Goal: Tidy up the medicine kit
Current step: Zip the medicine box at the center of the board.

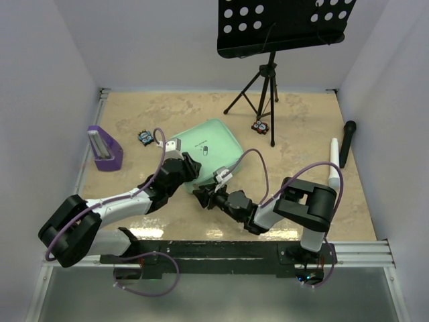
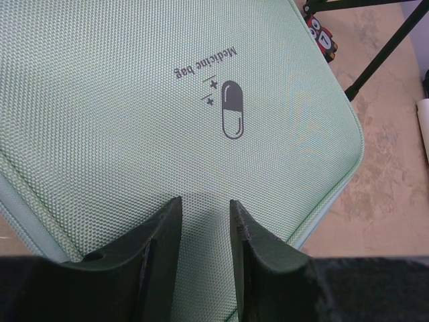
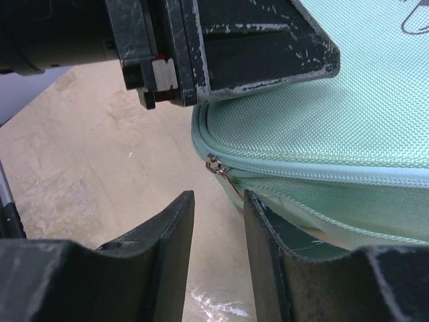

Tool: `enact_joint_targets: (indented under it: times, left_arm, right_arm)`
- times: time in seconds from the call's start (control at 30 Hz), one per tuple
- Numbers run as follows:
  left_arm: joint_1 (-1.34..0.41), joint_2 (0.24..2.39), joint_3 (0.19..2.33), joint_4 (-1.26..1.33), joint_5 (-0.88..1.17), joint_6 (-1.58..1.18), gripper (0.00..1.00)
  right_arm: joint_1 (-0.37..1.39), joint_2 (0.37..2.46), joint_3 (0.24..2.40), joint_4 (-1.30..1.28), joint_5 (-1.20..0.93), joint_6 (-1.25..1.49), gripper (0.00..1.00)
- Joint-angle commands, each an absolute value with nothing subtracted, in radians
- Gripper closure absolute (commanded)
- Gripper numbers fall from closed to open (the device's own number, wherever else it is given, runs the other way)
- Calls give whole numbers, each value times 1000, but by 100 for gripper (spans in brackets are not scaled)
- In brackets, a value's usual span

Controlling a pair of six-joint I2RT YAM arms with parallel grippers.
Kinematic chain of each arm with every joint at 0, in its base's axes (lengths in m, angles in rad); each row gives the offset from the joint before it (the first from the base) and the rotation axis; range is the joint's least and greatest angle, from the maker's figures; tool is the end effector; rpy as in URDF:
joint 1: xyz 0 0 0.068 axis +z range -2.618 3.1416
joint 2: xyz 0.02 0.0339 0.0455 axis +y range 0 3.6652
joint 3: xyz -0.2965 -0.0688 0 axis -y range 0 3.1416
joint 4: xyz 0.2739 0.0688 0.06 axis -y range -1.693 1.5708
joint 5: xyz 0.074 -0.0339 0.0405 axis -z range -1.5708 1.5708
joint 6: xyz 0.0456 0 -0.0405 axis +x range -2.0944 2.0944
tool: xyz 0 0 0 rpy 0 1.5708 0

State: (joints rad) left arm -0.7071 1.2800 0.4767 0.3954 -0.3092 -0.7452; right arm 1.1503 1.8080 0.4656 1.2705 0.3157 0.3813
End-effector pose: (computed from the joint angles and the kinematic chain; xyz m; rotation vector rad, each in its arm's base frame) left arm 0.2190 -0.1688 0.1955 -0.2435 2.0003 -0.6412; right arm 0.1465 0.2929 0.1401 -0.4044 1.6710 0.9018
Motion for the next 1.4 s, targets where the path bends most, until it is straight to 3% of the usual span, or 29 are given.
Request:
enact_joint_targets:
  times: [0.0, 0.83, 1.13, 1.37]
  left_arm:
    - [-703, 1318, 428, 273, -279, -758, 61]
    - [-703, 1315, 416, 285, -265, -758, 62]
    - [-703, 1309, 413, 287, -262, -762, 63]
    - [-704, 1281, 423, 267, -275, -758, 62]
  right_arm:
    - [1141, 1818, 502, 1336, 339, 373, 62]
    - [1134, 1852, 540, 1296, 417, 443, 83]
    - [1132, 1845, 538, 1284, 425, 456, 100]
    - [1132, 1816, 560, 1152, 449, 488, 100]
